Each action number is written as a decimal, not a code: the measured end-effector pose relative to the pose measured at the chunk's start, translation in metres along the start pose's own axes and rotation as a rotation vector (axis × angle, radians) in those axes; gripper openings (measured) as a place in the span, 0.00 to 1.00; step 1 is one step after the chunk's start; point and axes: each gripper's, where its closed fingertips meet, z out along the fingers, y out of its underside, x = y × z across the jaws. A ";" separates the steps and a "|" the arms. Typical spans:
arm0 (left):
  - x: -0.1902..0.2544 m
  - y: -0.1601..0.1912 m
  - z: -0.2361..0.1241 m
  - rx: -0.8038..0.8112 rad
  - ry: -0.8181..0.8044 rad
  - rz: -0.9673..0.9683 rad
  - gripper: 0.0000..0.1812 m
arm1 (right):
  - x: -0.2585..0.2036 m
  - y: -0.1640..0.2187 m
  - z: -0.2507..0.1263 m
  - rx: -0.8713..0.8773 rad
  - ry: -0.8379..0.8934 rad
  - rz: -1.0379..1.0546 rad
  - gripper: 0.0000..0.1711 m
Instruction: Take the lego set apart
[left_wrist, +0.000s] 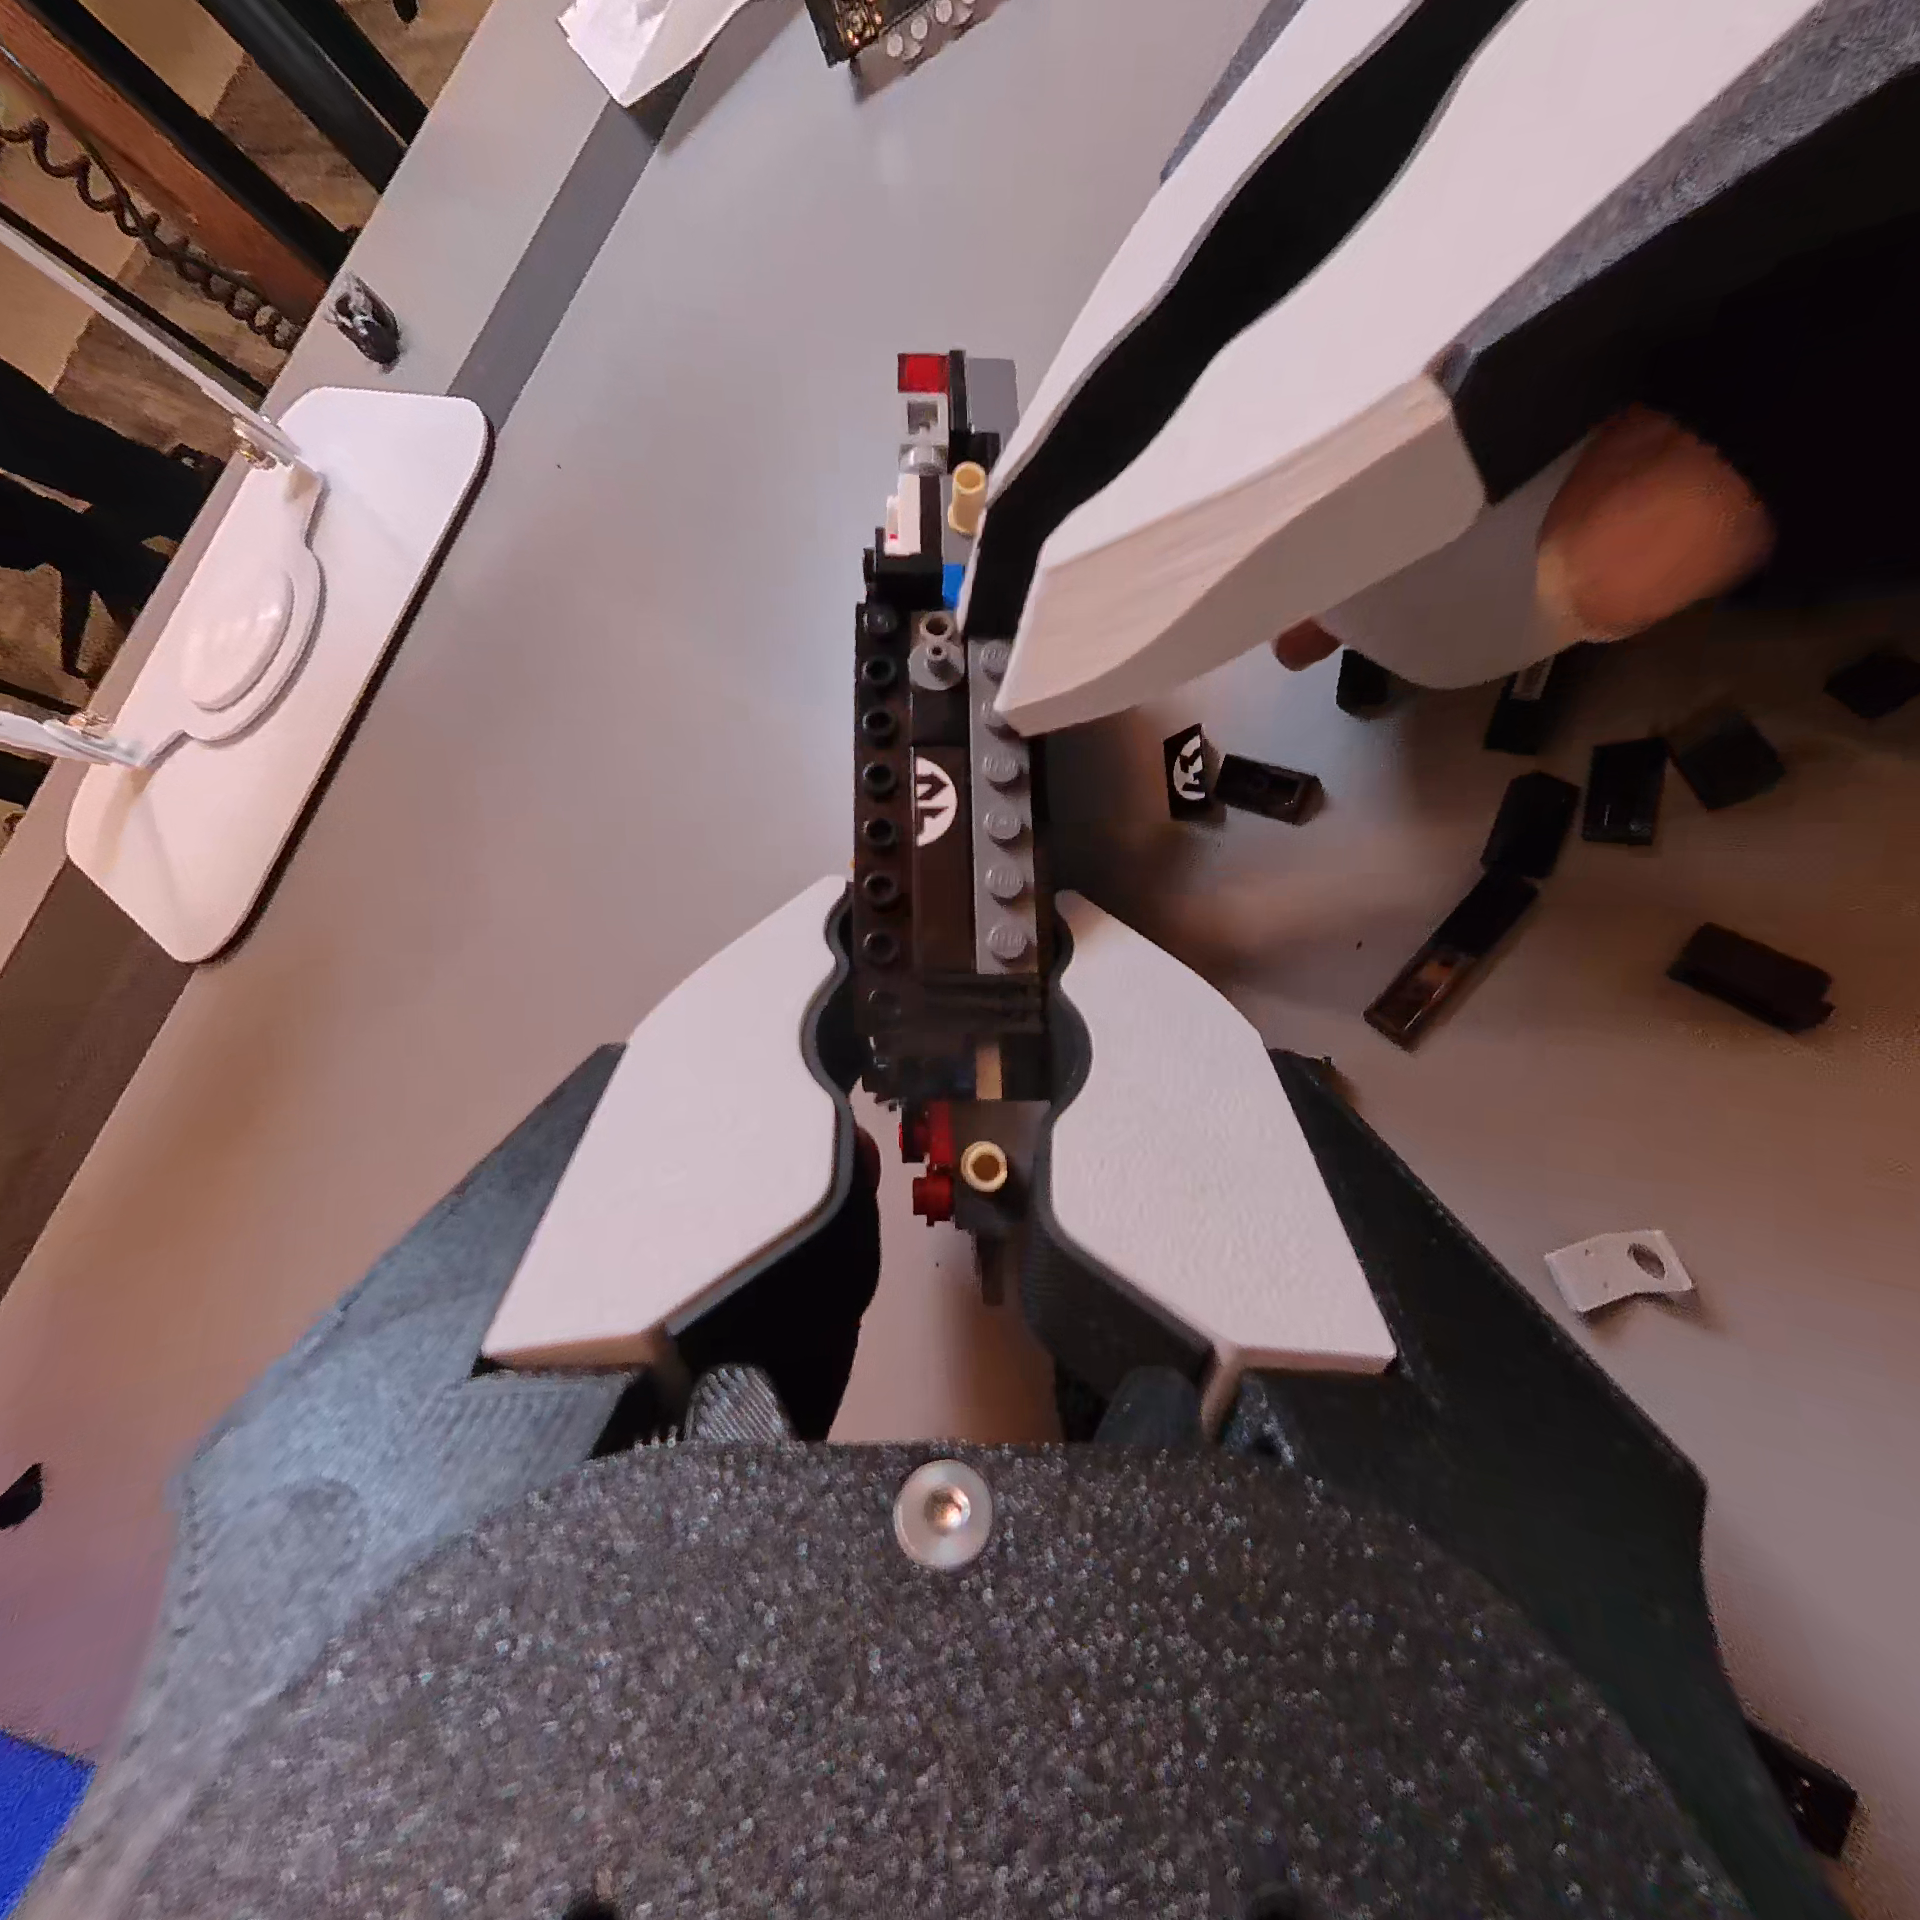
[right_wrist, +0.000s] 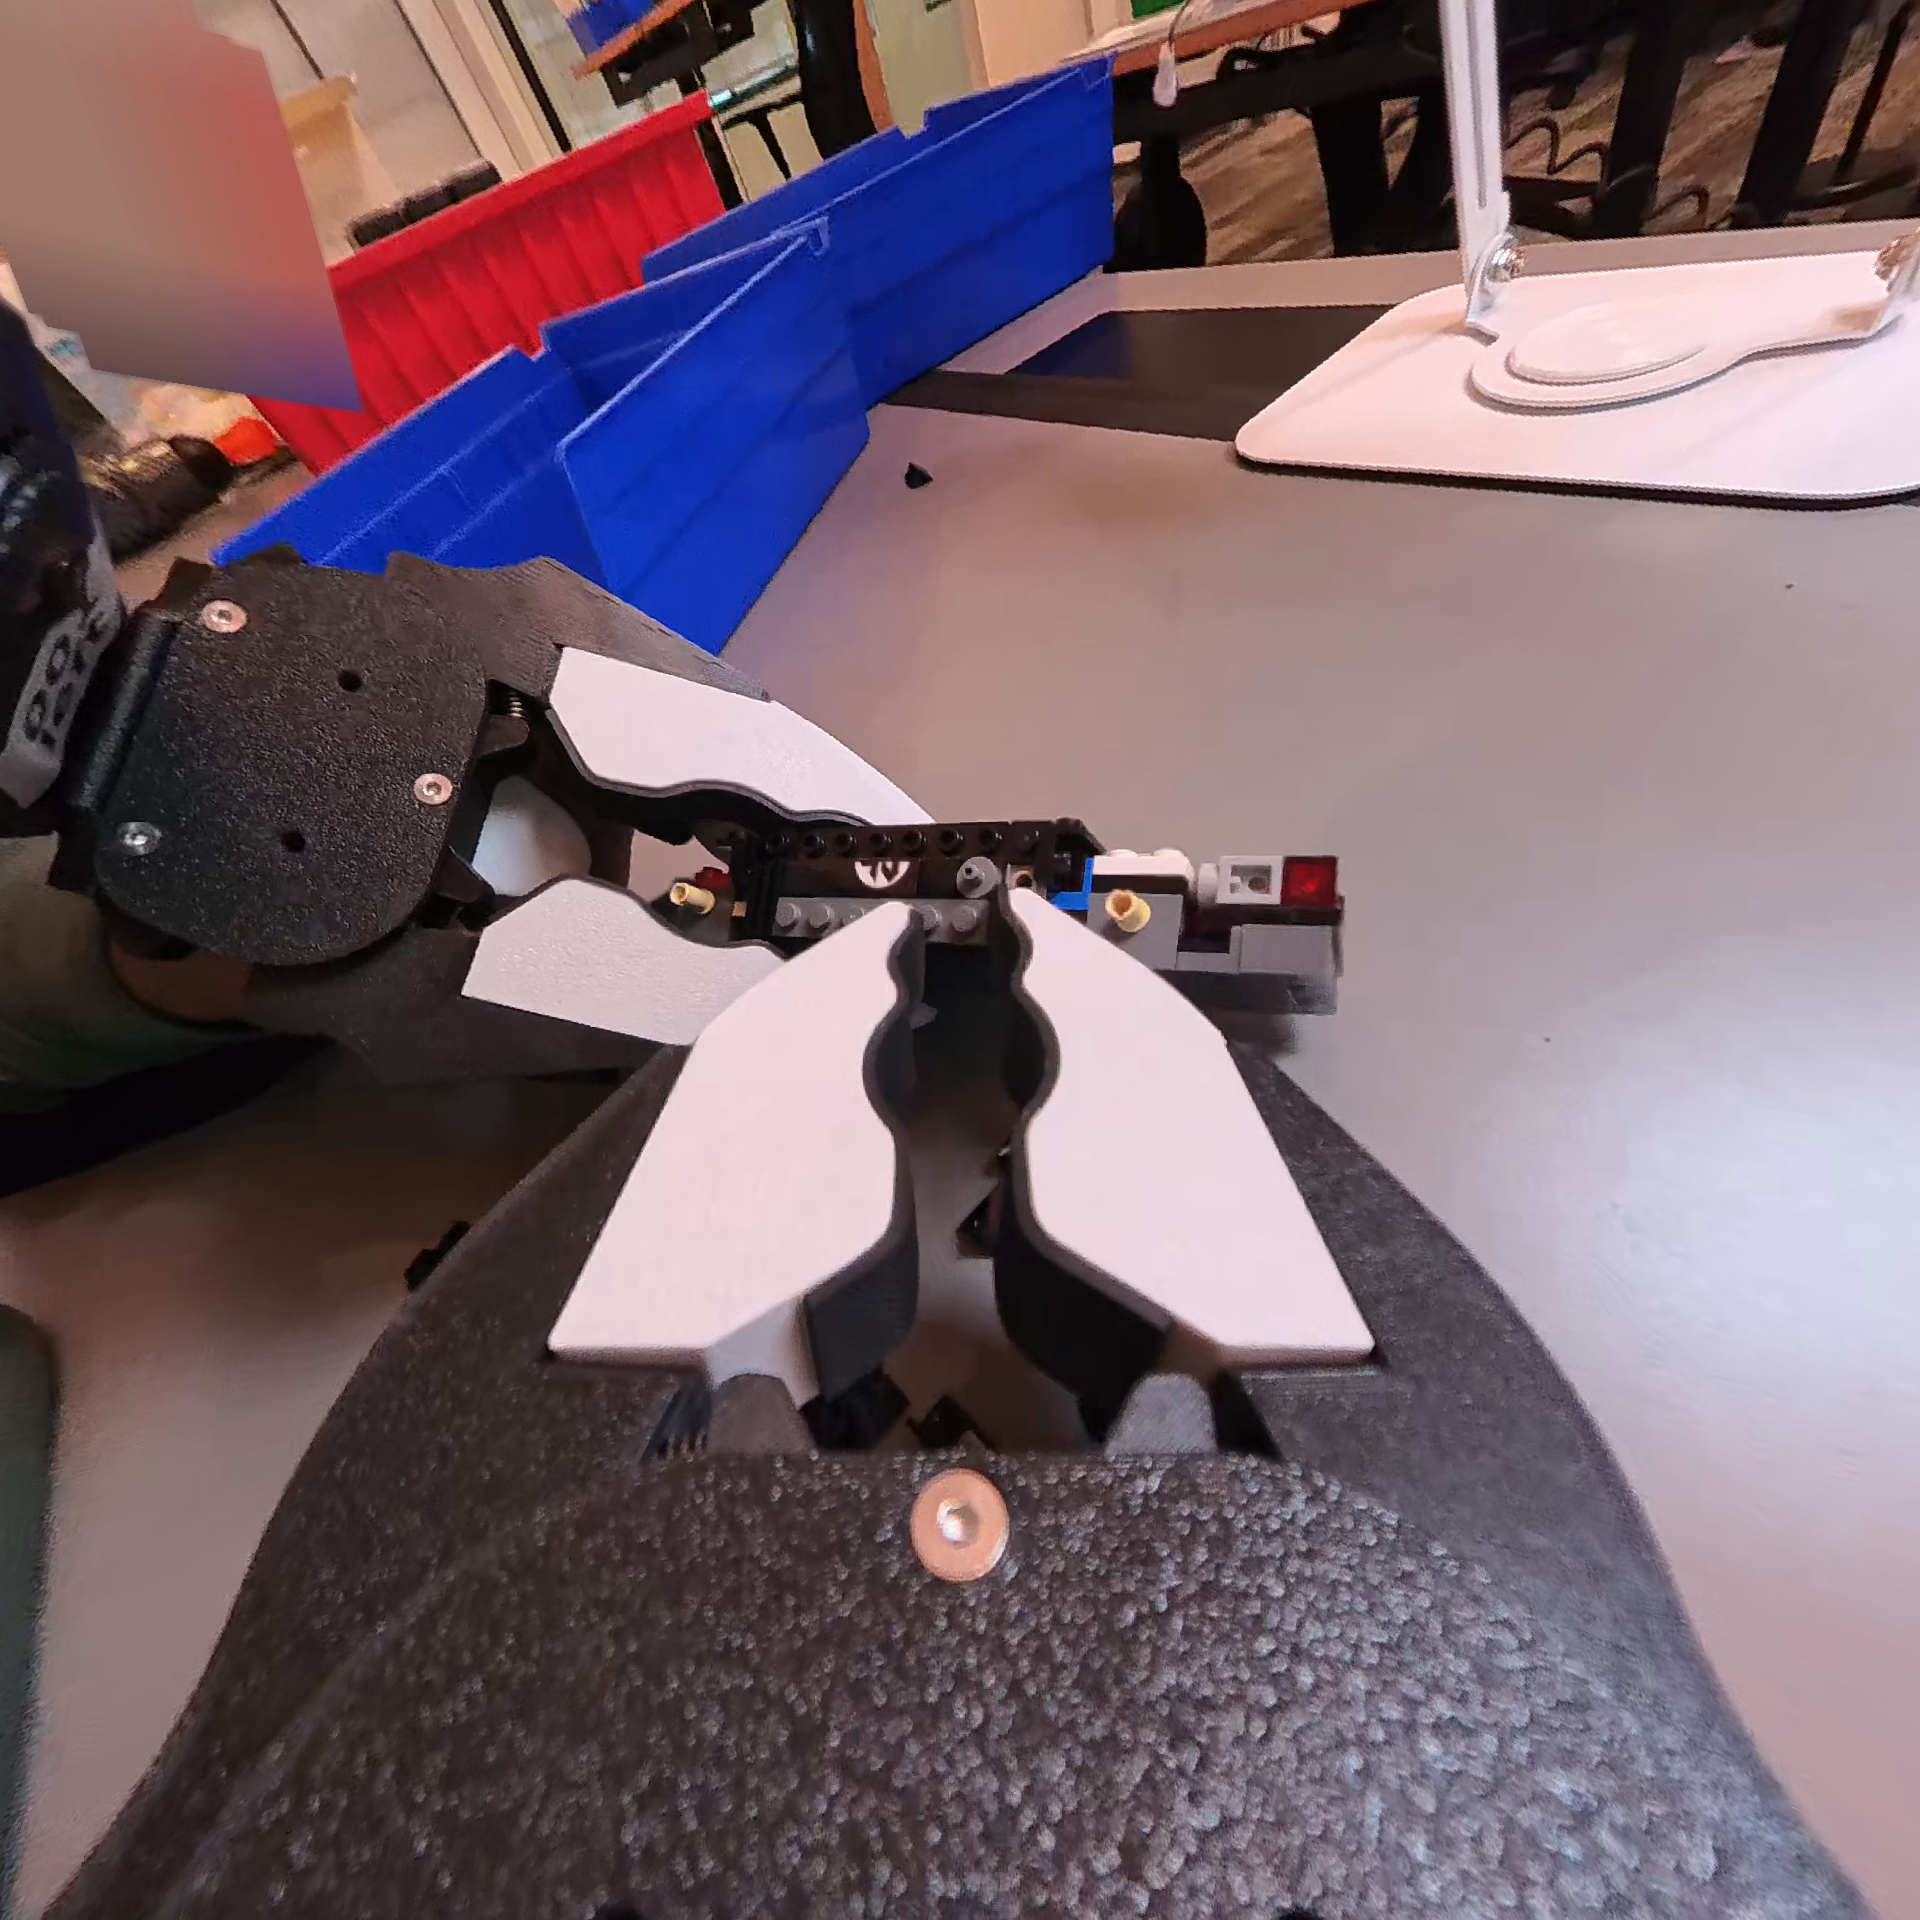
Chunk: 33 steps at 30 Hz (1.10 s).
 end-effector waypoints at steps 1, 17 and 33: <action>-0.001 0.000 0.000 -0.004 -0.006 0.000 0.17 | -0.001 -0.003 -0.002 0.025 -0.020 0.009 0.06; -0.010 0.001 0.006 0.014 -0.003 -0.019 0.17 | -0.026 -0.018 -0.011 0.112 -0.184 -0.087 0.02; -0.008 0.000 0.002 0.103 0.098 -0.103 0.17 | -0.009 -0.021 -0.022 0.059 -0.183 -0.031 0.02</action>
